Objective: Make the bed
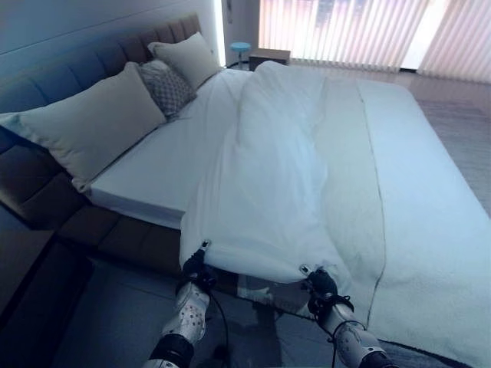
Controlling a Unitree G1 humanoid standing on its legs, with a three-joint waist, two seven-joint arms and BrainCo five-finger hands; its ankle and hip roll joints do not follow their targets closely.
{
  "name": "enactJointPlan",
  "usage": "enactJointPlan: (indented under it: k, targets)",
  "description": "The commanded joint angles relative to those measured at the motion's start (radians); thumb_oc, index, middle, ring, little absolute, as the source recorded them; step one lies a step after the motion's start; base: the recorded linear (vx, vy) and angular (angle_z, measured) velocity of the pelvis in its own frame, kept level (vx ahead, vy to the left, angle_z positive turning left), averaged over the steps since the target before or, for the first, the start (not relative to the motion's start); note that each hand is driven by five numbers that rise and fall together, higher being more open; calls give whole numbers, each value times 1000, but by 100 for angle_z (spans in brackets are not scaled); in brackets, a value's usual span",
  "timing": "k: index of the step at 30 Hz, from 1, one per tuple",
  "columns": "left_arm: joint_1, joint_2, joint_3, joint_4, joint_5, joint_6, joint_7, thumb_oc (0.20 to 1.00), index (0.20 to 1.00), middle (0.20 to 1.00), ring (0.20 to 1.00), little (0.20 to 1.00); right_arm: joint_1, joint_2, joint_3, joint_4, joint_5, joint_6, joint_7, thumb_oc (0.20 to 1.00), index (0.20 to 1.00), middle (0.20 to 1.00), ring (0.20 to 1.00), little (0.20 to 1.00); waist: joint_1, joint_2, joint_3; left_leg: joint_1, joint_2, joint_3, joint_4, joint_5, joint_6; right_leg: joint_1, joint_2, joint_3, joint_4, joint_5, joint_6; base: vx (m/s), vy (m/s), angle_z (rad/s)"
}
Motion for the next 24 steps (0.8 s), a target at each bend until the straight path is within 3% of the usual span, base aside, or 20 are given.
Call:
enactJointPlan:
  k: [1,4,6,7,9,10,15,19,21,24]
  targets:
    - [56,103,41,-73,15,-81,15,200,200,200,200,200,37,-37,-72,-18,16,-27,-3,200,200,200,200,200,17,17,-55,-4,-46,11,-55,-15,104,-13,-122,68,-73,73,157,31,594,7]
    - [40,118,10,-55,48,-73,-2,200,200,200,200,200,47,-40,-81,-12,-18,-13,-1,200,200,200,200,200,2,6,-50,-11,-121,32,-34,-79,121,-38,-208,89,-61,143,173,0,568,25]
    - [26,142,2,-39,79,-74,-4,200,200,200,200,200,38,-25,-90,27,-38,-16,-5,200,200,200,200,200,1,-6,-37,-24,-151,70,-33,-84,135,-88,-242,80,-34,224,167,-86,446,2]
    - [25,155,3,-29,85,-71,-3,200,200,200,200,200,31,-16,-90,39,-33,-16,-6,200,200,200,200,200,-1,-4,-26,-30,-156,81,-38,-79,144,-114,-238,79,-14,231,162,-119,392,-36]
    - [26,162,7,-21,89,-67,-4,200,200,200,200,200,26,-13,-87,55,-34,-15,-1,200,200,200,200,200,3,3,-24,-30,-156,92,-49,-75,149,-128,-216,78,9,200,155,-47,329,-60]
    - [35,170,14,-3,104,-65,-14,200,200,200,200,200,10,-9,-72,93,-37,-13,17,200,200,200,200,200,-1,10,-20,-13,-172,105,-94,-53,167,-147,-126,98,57,132,125,6,378,-56]
    - [72,161,45,27,102,-55,-9,200,200,200,200,200,19,16,-56,144,0,-20,31,200,200,200,200,200,20,-3,-16,34,-223,134,-182,-13,177,-128,36,33,37,40,81,8,252,-50]
    - [81,135,39,91,107,-48,-11,200,200,200,200,200,37,19,-61,174,19,-24,23,200,200,200,200,200,8,4,-31,50,-244,127,-232,17,176,-106,74,118,-63,68,81,42,72,15]
    - [94,125,38,120,119,-42,-8,200,200,200,200,200,48,23,-59,189,5,-22,20,200,200,200,200,200,14,4,-47,58,-244,144,-253,17,179,-80,65,85,-123,98,95,57,0,25]
    - [100,121,41,154,131,-34,-9,200,200,200,200,200,59,26,-59,213,-15,-21,20,200,200,200,200,200,13,6,-57,63,-246,141,-253,15,180,-66,67,86,-138,105,99,47,-21,15]
